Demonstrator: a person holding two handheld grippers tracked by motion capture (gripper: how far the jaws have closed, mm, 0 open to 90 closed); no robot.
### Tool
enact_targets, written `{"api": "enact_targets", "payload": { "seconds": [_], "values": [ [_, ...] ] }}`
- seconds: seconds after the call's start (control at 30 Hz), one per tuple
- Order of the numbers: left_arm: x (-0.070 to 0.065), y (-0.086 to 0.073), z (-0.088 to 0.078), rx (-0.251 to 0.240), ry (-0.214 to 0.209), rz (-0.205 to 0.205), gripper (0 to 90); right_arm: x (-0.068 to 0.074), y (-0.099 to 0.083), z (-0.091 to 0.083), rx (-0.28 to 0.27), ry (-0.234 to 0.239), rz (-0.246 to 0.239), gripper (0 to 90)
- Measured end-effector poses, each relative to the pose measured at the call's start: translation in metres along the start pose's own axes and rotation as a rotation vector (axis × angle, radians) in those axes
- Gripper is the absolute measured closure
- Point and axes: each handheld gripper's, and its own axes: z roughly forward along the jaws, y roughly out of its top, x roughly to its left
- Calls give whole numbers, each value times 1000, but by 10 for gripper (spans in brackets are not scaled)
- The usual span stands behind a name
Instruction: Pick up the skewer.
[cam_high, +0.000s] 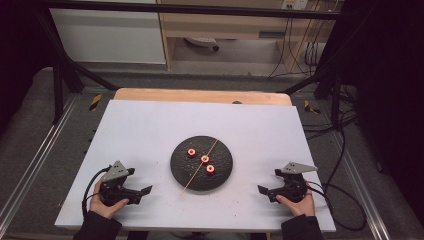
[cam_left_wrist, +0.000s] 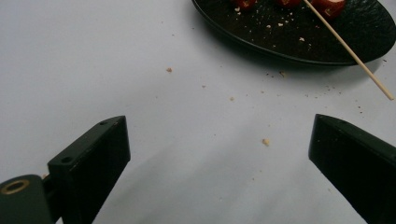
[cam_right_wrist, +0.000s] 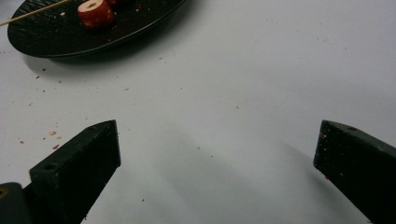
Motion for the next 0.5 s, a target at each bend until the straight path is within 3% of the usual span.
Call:
{"api": "enact_targets", "payload": {
  "seconds": [0.5],
  "values": [
    [-7,6,3,16,-9,16,44,0,1,-1,-7,-2,2,11]
  ]
}}
